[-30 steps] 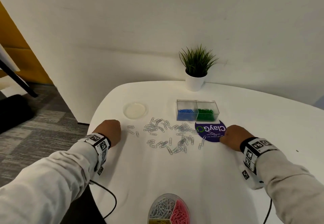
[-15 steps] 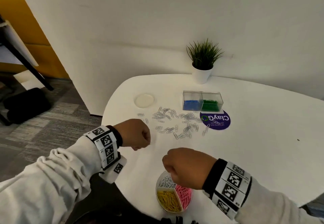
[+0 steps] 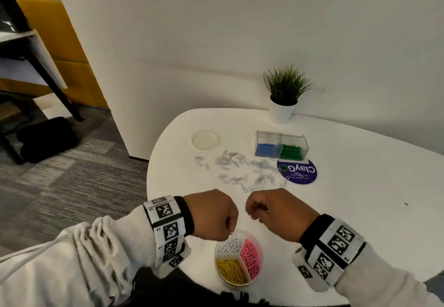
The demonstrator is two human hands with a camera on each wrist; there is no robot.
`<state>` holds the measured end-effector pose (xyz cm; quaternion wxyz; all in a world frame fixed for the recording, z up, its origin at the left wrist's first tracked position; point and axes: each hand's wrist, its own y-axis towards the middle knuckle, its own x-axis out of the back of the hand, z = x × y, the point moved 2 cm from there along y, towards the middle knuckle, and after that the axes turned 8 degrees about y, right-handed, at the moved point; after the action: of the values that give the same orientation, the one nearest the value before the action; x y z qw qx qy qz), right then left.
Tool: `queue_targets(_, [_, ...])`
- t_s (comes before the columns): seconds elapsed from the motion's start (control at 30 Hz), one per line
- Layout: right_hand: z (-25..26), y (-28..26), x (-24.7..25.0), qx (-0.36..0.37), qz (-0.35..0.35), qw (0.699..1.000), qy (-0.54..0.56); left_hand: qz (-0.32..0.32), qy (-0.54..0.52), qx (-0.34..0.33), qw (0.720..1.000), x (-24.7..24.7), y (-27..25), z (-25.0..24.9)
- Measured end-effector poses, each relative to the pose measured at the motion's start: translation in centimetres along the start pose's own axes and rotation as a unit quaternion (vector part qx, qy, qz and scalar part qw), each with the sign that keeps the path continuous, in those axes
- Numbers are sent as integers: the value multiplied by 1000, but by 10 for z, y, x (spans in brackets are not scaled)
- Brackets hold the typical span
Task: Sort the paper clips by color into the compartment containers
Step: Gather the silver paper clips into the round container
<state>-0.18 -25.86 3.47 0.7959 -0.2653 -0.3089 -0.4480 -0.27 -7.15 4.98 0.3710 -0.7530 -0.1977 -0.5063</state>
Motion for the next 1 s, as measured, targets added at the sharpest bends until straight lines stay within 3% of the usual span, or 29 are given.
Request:
queue_targets(0.17, [-79, 7, 27, -156, -105, 977, -95, 12, 150, -56, 987, -23, 3, -16])
queue_targets(0.27, [-110, 13, 31, -229, -143, 960, -70, 22, 205, -95, 974, -27, 4, -28])
queue_targets(0.53, [-126, 51, 29, -288, -160, 942, -63, 50, 210, -86, 973, -26, 7, -34])
queue_targets(0.67, [-126, 65, 26, -277, -154, 944, -94, 46, 203, -93, 974, -32, 8, -24])
queue_targets(0.77, [-125, 66, 25, -244, -152, 950, -122, -7, 156, -109, 982, -28, 9, -17])
queue_targets(0.87, [-123, 65, 23, -226, -157, 953, -129, -111, 63, -95, 987, -6, 12, 0])
queue_targets(0.93, [-123, 64, 22, -220, -173, 953, -111, -170, 33, -36, 984, 8, 23, 31])
queue_targets(1.0, [-121, 64, 21, -218, -183, 953, -105, -205, 26, 71, 976, 9, 39, 80])
